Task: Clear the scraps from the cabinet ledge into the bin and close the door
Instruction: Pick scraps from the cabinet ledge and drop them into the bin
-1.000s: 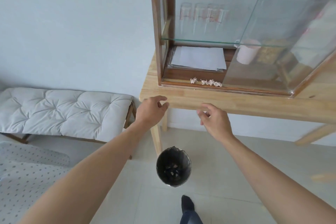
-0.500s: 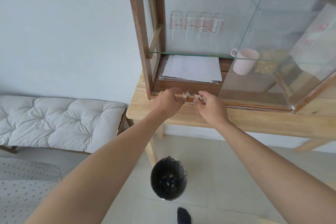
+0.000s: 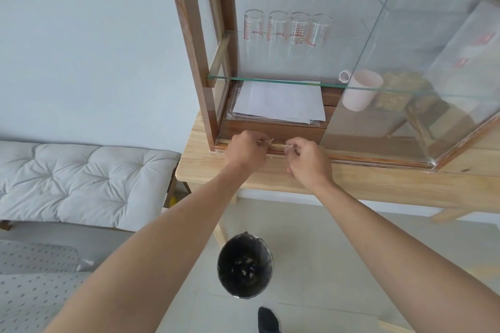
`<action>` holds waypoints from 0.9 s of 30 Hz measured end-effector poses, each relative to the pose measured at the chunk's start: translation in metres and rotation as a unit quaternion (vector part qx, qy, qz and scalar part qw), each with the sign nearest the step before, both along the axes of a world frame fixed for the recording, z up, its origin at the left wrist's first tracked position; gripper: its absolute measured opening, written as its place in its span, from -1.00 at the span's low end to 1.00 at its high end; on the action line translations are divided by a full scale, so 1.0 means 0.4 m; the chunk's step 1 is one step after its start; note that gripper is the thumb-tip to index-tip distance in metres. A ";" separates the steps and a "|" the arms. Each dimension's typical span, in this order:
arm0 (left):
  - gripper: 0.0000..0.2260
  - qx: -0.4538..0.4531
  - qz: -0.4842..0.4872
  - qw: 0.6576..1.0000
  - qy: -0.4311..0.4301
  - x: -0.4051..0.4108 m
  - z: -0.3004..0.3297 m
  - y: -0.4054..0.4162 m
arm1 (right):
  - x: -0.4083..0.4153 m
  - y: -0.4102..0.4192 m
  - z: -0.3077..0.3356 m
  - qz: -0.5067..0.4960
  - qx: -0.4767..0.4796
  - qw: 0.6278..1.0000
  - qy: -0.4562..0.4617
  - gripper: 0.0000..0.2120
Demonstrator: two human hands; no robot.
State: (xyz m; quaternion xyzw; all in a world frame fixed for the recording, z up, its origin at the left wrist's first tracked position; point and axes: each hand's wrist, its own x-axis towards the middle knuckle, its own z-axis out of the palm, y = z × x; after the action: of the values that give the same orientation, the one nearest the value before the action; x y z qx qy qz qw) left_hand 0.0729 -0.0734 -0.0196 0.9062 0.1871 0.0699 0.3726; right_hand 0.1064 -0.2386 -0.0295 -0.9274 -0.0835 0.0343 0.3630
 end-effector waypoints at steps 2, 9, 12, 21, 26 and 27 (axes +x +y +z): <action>-0.85 0.006 0.001 1.000 -0.009 -0.013 -0.001 0.004 | -0.005 -0.001 0.005 -0.008 0.013 1.000 -0.004 -0.82; -0.85 -0.025 0.006 0.999 -0.030 -0.106 -0.012 0.036 | -0.097 -0.002 -0.003 0.004 0.057 0.998 0.004 -0.82; -0.90 -0.062 0.007 0.997 -0.033 -0.167 -0.032 0.051 | -0.162 -0.005 -0.023 0.024 0.077 0.997 0.011 -0.82; -0.88 -0.104 -0.023 0.994 0.028 -0.371 -0.156 0.081 | -0.363 -0.013 -0.176 0.092 0.069 0.990 0.085 -0.81; -0.86 -0.093 -0.009 0.991 0.092 -0.440 -0.244 0.095 | -0.413 -0.006 -0.261 0.118 0.040 0.984 0.126 -0.82; -0.86 -0.089 -0.007 0.990 0.107 -0.447 -0.263 0.094 | -0.417 -0.003 -0.276 0.119 0.031 0.984 0.133 -0.81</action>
State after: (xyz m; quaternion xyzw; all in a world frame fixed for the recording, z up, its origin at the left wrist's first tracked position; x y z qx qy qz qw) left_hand -0.1060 -0.0358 -0.1247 0.8728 0.2253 -0.0470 0.4304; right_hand -0.0603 -0.2398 -0.1401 -0.8866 -0.1449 0.1973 0.3925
